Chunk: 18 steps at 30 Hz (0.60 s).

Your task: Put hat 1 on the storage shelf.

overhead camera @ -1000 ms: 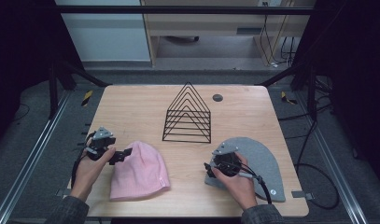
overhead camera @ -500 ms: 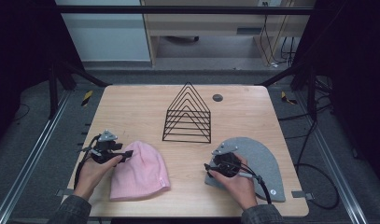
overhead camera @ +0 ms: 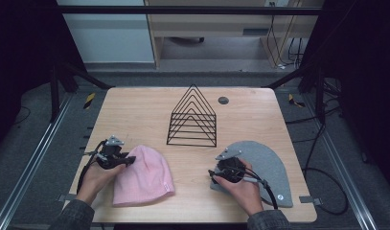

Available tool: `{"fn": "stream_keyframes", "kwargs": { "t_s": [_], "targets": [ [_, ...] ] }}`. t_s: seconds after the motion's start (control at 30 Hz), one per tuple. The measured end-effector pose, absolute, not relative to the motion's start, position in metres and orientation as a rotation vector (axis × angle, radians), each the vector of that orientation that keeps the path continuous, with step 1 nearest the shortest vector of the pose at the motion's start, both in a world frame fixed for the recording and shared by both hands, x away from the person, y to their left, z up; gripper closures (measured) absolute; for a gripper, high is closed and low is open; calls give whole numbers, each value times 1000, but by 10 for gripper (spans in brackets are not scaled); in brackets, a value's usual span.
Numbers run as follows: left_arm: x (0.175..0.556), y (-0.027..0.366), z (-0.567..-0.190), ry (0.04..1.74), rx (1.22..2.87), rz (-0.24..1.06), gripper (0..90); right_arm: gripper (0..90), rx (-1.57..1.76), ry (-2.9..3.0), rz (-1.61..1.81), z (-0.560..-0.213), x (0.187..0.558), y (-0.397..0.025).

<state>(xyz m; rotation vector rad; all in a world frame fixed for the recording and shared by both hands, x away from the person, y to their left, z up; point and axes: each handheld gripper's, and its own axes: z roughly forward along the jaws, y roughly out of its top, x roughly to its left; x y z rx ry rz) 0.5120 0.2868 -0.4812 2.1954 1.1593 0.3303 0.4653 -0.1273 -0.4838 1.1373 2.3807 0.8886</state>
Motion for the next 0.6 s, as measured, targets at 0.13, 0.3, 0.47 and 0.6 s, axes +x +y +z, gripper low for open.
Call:
{"fn": "stream_keyframes", "kwargs": {
  "t_s": [0.13,0.3,0.47,0.6],
  "targets": [
    [512,287,-482,1160,2206,325,772,333,1135,2381,886,-484,465,-127],
    [509,286,-478,1156,2206,344,814,331,1132,2384,883,-484,465,-127],
    [504,287,-469,1123,2183,385,816,330,1132,2383,880,-484,465,-127],
    [499,285,-461,1094,2167,405,818,329,1127,2387,876,-484,465,-127]
  ]
}}
